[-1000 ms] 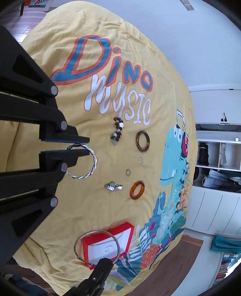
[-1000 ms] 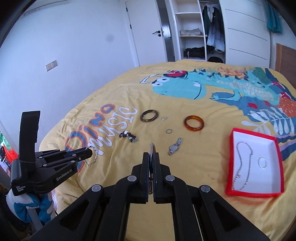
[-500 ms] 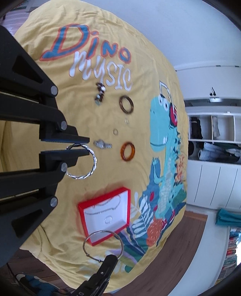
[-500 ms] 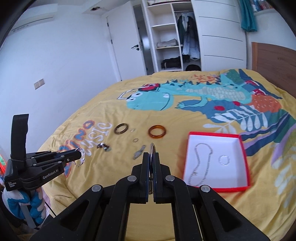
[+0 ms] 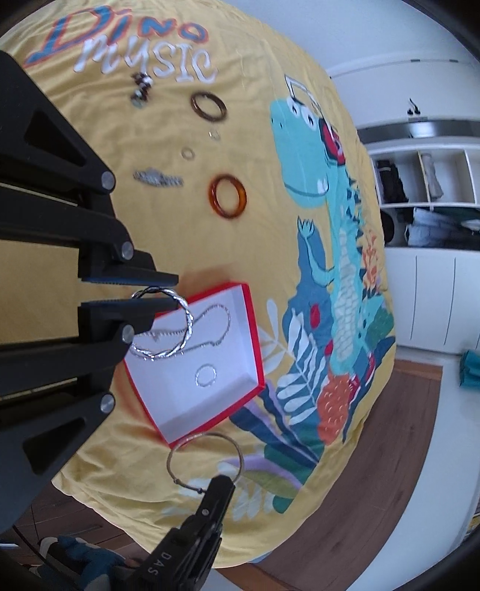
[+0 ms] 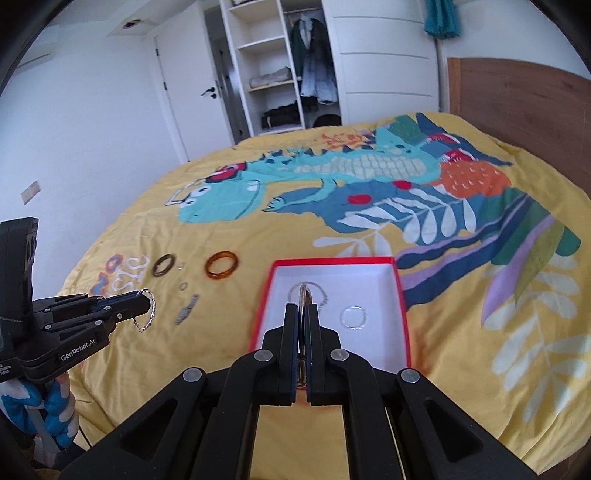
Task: Organize jewelry
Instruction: 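Carry the bangle and twisted ring in both grippers over the red box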
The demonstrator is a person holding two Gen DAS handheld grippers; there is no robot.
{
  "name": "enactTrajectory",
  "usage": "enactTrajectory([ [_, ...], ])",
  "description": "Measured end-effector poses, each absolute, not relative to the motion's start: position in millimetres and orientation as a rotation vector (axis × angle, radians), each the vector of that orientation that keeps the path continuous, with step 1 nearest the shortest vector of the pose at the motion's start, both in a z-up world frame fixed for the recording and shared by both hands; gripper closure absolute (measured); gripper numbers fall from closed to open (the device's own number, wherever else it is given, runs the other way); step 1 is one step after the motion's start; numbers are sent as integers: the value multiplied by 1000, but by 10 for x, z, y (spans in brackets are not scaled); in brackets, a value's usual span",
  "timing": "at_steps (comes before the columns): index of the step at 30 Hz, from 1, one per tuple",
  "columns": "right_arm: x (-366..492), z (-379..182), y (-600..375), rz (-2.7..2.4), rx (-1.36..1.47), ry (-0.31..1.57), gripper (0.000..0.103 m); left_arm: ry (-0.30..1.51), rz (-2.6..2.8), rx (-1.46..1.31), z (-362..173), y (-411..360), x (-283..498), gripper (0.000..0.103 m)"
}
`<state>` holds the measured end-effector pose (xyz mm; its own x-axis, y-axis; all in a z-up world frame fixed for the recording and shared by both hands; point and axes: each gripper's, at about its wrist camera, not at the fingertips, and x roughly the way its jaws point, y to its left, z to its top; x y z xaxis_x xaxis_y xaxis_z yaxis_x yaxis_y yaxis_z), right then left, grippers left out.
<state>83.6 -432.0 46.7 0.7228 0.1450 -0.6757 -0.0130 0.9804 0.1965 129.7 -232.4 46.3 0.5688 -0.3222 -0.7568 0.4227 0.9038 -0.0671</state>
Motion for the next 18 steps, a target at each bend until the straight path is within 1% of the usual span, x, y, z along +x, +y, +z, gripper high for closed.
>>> enactTrajectory([
  [9, 1384, -109, -4547, 88, 253, 842, 100, 930, -500, 197, -65, -2943, 1758, 98],
  [18, 1586, -560, -4642, 88, 323, 898, 100, 1016, -510, 216, -590, -3188, 2023, 98],
])
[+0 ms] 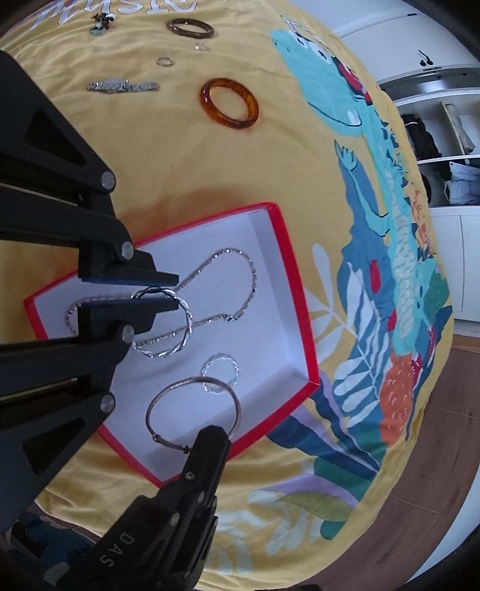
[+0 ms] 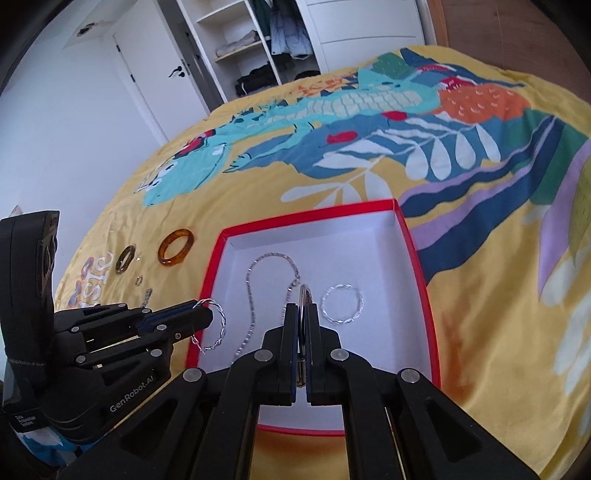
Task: Organize jewelry
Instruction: 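Carry the bangle and twisted ring in both grippers over the red box, then open the right gripper to drop the bangle while the left releases the twisted ring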
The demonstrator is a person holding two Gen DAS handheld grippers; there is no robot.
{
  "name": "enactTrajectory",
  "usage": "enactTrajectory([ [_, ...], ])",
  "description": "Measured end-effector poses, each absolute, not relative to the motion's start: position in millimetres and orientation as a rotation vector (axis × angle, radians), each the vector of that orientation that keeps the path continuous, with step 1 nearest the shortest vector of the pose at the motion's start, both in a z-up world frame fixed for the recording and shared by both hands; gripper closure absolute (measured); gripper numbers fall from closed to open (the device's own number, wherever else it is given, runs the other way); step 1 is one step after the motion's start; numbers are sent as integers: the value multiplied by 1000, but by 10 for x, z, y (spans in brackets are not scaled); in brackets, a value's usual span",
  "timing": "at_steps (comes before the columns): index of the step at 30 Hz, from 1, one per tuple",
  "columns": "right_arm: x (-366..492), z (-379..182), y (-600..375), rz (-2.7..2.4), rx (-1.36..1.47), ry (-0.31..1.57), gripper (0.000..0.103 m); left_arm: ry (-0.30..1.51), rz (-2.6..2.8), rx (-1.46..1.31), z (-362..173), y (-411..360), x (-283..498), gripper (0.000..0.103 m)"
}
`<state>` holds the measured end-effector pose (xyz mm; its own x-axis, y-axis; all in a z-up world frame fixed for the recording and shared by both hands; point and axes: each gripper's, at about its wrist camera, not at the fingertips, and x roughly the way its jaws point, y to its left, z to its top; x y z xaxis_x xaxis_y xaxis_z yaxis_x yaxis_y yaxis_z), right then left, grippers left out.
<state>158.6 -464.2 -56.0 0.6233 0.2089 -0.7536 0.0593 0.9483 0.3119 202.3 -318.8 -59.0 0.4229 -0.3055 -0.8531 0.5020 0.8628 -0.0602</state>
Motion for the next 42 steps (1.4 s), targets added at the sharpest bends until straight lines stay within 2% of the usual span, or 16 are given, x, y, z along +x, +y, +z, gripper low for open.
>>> enactTrajectory([
  [17, 1548, -1058, -4909, 26, 349, 979, 99, 1080, -483, 221, -966, -3260, 2061, 98],
  [33, 1534, -1117, -4892, 23, 275, 1035, 98, 1104, -481, 216, -982, -3266, 2057, 96],
  [35, 1501, -1097, -4908, 17, 280, 1037, 95, 1100, -480, 214, -946, -3247, 2046, 94],
  [37, 1456, -1056, -4921, 14, 286, 1030, 90, 1089, -485, 210, -888, -3222, 2024, 89],
  [42, 1319, -824, -4916, 8, 285, 993, 85, 1042, -508, 193, -608, -3176, 1917, 85],
])
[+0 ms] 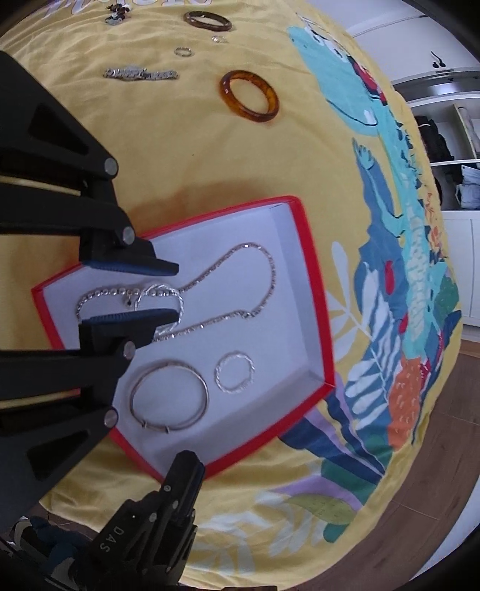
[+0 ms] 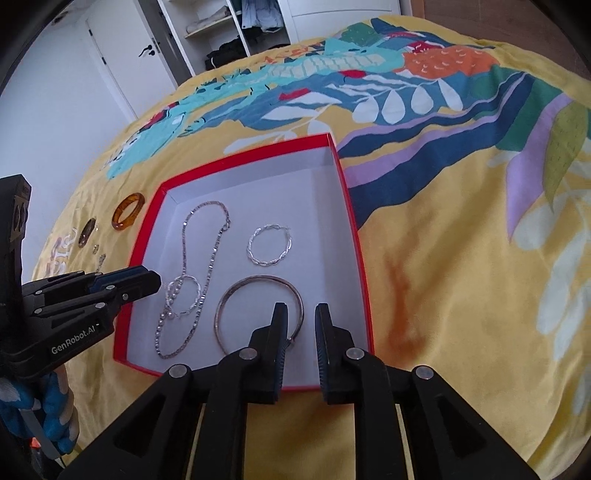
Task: Organize jewelry
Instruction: 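Open the right gripper to drop the bangle while the left releases the twisted ring, then withdraw both grippers from the box back toward the remaining jewelry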
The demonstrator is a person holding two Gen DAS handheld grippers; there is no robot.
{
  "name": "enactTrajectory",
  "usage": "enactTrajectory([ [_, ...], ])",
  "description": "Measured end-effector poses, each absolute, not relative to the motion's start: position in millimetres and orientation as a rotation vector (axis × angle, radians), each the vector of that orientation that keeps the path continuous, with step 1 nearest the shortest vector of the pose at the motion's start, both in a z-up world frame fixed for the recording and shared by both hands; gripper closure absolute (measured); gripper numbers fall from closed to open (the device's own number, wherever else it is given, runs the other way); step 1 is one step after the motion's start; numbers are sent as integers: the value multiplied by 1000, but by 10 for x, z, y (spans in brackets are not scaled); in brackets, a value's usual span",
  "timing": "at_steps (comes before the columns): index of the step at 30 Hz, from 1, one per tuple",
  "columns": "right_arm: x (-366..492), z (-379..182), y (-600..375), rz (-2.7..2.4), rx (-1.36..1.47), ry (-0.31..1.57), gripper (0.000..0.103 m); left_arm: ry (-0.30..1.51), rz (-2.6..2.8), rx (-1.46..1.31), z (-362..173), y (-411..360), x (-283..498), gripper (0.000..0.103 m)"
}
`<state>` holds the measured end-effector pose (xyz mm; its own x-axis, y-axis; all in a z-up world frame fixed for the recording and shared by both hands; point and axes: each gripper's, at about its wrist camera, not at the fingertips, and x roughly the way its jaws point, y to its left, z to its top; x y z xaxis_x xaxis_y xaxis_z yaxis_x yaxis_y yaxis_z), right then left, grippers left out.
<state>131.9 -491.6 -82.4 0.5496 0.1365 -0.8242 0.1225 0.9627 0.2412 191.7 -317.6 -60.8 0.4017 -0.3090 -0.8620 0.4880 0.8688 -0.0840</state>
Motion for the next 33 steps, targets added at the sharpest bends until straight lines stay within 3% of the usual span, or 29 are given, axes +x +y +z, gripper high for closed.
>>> enactTrajectory([
  [10, 910, -114, -4742, 17, 289, 859, 67, 929, -510, 167, 97, -2898, 1457, 85],
  [33, 111, 783, -3887, 116, 298, 672, 61, 856, -295, 52, 711, -1430, 591, 85],
])
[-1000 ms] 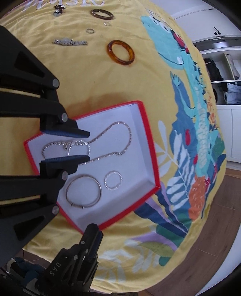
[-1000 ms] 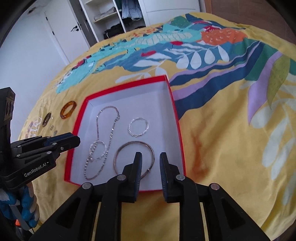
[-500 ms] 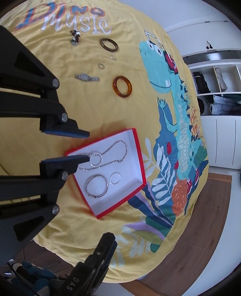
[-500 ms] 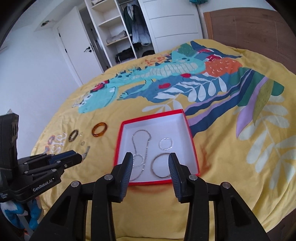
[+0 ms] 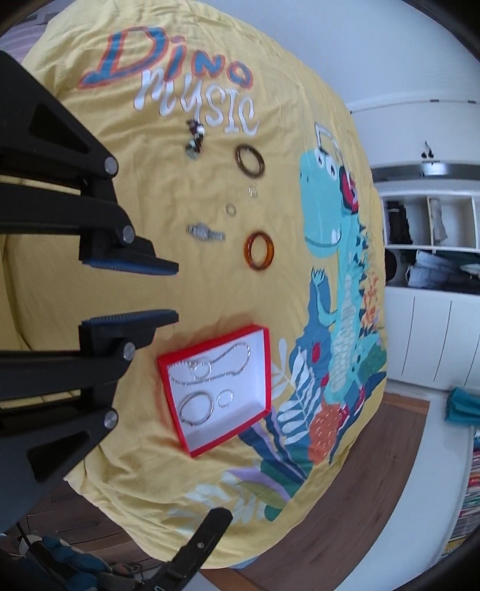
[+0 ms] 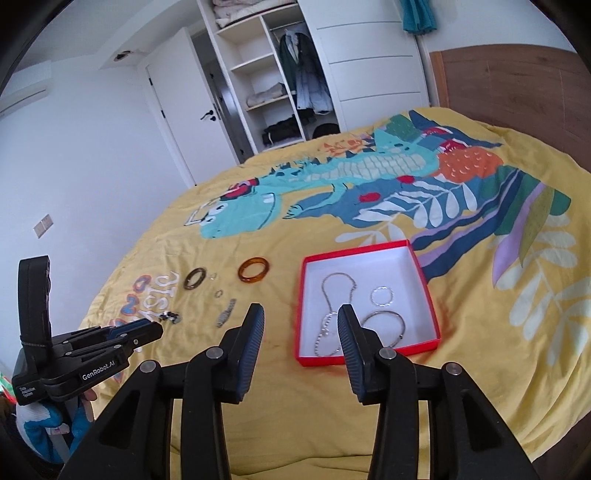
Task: Organize jewelry
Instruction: 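Withdraw both grippers from the box back toward the remaining jewelry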
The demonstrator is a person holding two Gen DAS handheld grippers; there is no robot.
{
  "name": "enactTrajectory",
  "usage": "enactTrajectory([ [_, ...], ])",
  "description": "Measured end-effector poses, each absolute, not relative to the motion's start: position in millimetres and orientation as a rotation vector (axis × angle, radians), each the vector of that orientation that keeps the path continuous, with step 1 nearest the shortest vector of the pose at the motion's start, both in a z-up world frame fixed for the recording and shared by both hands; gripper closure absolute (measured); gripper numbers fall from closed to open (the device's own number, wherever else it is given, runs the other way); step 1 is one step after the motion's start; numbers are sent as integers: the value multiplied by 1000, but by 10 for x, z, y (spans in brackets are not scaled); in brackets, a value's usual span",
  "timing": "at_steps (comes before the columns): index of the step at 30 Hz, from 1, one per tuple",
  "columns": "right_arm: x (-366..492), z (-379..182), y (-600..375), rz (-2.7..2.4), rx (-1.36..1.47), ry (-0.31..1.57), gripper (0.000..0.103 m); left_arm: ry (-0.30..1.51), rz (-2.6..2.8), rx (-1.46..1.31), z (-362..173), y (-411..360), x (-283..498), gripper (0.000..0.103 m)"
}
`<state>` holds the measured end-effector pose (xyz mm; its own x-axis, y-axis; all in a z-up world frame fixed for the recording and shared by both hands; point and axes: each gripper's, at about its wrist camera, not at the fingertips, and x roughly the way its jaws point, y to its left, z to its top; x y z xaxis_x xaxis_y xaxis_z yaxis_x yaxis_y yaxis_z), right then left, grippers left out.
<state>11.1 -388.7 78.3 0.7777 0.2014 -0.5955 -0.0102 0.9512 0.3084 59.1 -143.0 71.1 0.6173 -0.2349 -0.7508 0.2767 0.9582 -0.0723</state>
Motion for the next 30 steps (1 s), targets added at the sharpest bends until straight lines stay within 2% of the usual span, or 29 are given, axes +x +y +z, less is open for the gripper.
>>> enactTrajectory([
  [15, -391, 1296, -3198, 227, 227, 561, 58, 747, -76, -84, 1126, -88, 53, 85],
  [17, -454, 1347, -3151, 235, 221, 548, 57, 732, -54, -106, 1187, 55, -24, 80],
  [18, -498, 1383, -3124, 241, 218, 539, 57, 722, -44, -116, 1217, 115, -64, 72],
  [19, -521, 1398, -3107, 244, 216, 533, 57, 710, -30, -125, 1251, 172, -105, 68],
  [30, -690, 1615, -3068, 261, 246, 470, 53, 657, -9, -143, 1498, 390, -304, 67],
])
